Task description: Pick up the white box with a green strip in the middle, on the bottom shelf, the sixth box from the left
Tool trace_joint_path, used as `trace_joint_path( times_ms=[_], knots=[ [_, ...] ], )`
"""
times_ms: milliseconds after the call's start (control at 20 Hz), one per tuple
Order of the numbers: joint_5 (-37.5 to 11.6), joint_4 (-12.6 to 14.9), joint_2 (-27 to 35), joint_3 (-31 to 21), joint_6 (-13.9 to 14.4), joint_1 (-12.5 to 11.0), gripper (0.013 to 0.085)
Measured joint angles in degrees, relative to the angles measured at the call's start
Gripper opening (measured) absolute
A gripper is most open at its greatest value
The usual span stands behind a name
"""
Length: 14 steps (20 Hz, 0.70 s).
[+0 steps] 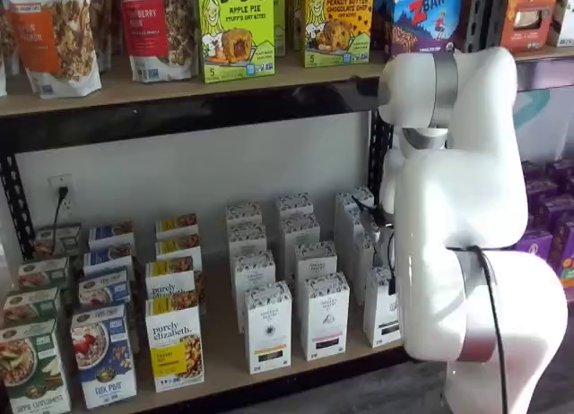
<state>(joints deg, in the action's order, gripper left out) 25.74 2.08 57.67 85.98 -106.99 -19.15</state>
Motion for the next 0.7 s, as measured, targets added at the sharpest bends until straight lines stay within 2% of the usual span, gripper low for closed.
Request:
trace_joint_path(
  times_ms=[700],
  knots=[
    [0.0, 4.73, 3.52, 3.47, 4.21, 0.03, 0.085]
  ],
)
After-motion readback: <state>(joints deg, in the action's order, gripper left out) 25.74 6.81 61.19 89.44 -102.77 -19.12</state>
